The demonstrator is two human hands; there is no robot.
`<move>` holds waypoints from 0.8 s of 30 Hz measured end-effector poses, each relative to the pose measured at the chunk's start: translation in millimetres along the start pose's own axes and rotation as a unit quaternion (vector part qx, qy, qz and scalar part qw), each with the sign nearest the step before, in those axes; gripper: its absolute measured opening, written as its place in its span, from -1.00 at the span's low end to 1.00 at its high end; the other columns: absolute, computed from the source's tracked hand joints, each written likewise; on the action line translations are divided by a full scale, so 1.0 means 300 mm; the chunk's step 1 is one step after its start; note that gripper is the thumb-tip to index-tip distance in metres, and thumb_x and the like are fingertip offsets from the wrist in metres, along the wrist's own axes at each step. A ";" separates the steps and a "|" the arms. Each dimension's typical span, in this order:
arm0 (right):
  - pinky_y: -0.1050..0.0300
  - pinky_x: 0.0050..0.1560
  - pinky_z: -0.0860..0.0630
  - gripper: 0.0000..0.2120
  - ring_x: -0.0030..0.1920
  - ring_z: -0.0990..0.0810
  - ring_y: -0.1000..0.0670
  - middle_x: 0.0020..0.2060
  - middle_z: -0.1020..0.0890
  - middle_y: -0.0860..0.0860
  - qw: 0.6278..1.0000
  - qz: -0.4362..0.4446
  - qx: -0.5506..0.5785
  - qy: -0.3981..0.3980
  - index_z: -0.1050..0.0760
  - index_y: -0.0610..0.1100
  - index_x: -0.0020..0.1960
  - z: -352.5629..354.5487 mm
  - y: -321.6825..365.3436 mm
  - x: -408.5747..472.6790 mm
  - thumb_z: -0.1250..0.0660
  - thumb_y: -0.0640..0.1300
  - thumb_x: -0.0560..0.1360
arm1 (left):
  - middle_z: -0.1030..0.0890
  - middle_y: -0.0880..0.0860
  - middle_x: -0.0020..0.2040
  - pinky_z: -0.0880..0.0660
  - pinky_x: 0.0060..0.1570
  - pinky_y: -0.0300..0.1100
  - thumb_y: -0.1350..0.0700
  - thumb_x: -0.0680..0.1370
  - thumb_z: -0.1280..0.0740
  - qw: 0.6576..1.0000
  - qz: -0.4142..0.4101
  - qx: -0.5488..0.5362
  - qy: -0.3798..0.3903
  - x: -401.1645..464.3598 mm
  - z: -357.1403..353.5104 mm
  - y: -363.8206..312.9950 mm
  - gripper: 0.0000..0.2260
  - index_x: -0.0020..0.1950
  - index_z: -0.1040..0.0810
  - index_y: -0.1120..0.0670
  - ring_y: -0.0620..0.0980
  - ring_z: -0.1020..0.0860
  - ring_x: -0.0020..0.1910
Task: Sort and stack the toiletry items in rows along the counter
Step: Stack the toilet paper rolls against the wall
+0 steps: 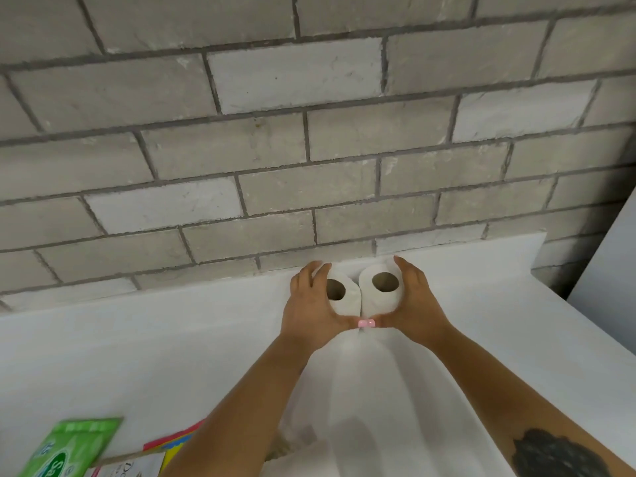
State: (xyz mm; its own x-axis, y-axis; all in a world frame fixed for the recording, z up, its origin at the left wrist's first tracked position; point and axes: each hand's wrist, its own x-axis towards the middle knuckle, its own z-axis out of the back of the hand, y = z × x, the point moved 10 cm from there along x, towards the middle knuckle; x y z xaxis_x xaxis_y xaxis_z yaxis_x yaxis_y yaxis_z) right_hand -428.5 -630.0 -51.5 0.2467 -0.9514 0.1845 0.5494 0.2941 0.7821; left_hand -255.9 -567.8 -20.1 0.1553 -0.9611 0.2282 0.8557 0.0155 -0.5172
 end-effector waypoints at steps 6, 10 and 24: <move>-0.12 0.16 -0.51 0.09 0.21 -0.46 -0.03 0.24 -0.43 0.03 0.999 -0.030 -0.018 -0.009 -0.18 0.02 0.41 0.001 -0.078 -0.008 -0.60 0.13 -0.01 | -0.18 -0.03 0.39 -0.40 0.25 -0.10 -0.15 0.22 -0.56 0.998 0.047 -0.045 -0.007 -0.019 0.002 0.058 -0.02 0.49 -0.10 -0.01 -0.01 -0.26 0.38; -0.14 0.23 -0.46 0.04 0.25 -0.44 -0.05 0.26 -0.42 0.03 0.999 -0.036 0.009 -0.016 -0.15 0.03 0.44 -0.011 -0.072 0.003 -0.58 0.01 0.07 | -0.20 -0.03 0.39 -0.37 0.28 -0.14 -0.06 0.25 -0.57 0.995 0.050 -0.090 -0.006 -0.011 -0.009 0.062 -0.05 0.50 -0.10 0.00 -0.03 -0.30 0.36; -0.19 0.19 -0.49 0.15 0.29 -0.41 -0.09 0.30 -0.39 -0.01 1.000 -0.014 -0.013 -0.013 -0.13 -0.01 0.43 0.015 -0.011 -0.015 -0.60 0.19 -0.02 | -0.20 -0.04 0.43 -0.39 0.23 -0.03 -0.20 0.25 -0.52 0.999 0.045 -0.028 -0.007 -0.049 0.036 0.021 -0.09 0.47 -0.14 -0.01 0.01 -0.19 0.42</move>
State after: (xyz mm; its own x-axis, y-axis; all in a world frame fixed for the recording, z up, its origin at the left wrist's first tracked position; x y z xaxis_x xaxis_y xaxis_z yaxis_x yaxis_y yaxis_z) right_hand -435.2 -627.2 -52.2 0.2107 -0.9613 0.1775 0.5767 0.2688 0.7715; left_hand -247.5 -550.7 -17.8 0.2377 -0.9524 0.1910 0.8094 0.0854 -0.5811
